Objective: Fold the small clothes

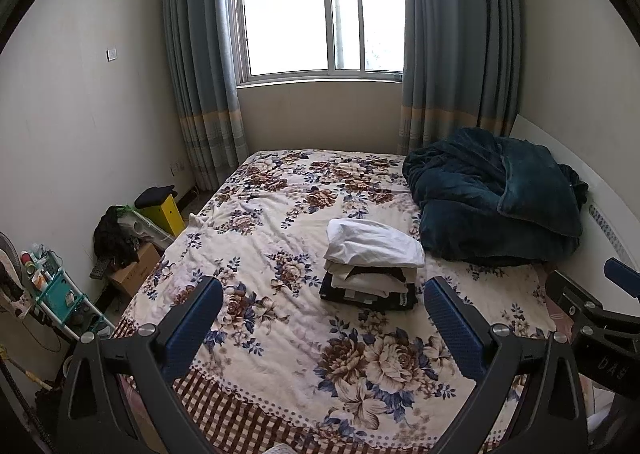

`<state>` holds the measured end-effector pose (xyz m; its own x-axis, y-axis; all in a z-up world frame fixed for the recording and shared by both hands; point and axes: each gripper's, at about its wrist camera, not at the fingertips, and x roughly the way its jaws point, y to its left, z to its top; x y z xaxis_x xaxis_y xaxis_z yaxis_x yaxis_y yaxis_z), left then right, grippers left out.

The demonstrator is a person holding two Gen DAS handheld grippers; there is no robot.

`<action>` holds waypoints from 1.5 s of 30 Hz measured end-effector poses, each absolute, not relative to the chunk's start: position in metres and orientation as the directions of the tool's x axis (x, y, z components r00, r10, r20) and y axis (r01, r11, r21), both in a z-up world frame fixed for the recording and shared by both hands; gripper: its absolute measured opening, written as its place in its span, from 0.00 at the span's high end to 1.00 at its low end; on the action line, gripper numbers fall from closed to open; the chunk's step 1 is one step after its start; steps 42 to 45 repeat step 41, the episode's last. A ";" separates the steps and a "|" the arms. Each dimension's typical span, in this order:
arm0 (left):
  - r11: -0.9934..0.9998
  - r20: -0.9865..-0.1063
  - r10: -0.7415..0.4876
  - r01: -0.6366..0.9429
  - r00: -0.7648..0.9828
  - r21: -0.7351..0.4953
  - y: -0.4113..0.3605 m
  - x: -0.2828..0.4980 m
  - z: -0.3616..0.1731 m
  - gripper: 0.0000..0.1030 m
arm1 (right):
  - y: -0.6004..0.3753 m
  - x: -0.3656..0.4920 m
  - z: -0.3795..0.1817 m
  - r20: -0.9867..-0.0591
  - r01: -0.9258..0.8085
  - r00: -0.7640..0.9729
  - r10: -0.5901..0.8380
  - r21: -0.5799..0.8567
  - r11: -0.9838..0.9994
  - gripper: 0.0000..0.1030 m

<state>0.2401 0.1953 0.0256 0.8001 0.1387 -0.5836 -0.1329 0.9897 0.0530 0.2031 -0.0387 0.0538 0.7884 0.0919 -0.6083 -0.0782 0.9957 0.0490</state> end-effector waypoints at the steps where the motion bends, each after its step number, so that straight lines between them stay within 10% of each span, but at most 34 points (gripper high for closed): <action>1: 0.990 -0.584 0.137 -0.133 0.800 0.050 0.195 0.240 0.026 0.00 | -0.038 0.203 0.054 -0.608 -0.077 0.788 0.090 0.047 0.996 0.00; 45: 0.990 -0.590 0.132 -0.135 0.796 0.040 0.186 0.239 0.021 0.00 | -0.034 0.195 0.052 -0.614 -0.060 0.785 0.079 0.053 0.997 0.00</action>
